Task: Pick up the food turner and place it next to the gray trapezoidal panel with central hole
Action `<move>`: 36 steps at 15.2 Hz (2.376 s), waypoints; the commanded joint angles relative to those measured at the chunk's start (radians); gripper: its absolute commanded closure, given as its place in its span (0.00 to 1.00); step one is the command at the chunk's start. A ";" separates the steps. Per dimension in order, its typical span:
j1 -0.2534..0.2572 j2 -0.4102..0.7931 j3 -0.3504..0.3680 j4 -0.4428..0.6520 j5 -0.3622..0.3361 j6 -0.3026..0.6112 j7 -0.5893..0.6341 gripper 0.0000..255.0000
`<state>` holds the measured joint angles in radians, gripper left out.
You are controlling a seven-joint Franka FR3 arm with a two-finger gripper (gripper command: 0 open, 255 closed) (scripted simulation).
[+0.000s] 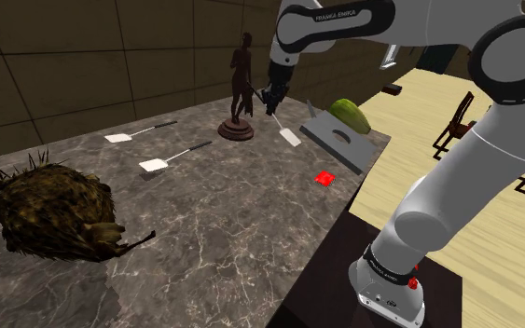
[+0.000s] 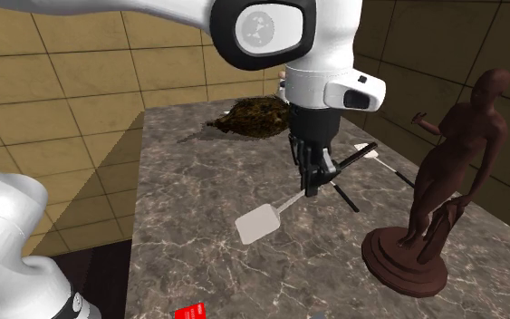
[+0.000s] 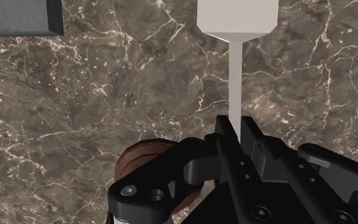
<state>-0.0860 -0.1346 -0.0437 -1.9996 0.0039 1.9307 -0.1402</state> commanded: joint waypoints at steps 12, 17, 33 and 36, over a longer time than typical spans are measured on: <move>-0.003 0.032 -0.004 -0.139 0.002 0.171 -0.010 1.00; -0.003 0.055 -0.004 -0.183 0.004 0.238 -0.011 1.00; -0.002 0.156 -0.005 -0.282 0.012 0.439 -0.019 1.00; -0.002 0.156 -0.005 -0.282 0.012 0.439 -0.019 1.00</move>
<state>-0.0884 0.0217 -0.0487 -2.2814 0.0162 2.3685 -0.1589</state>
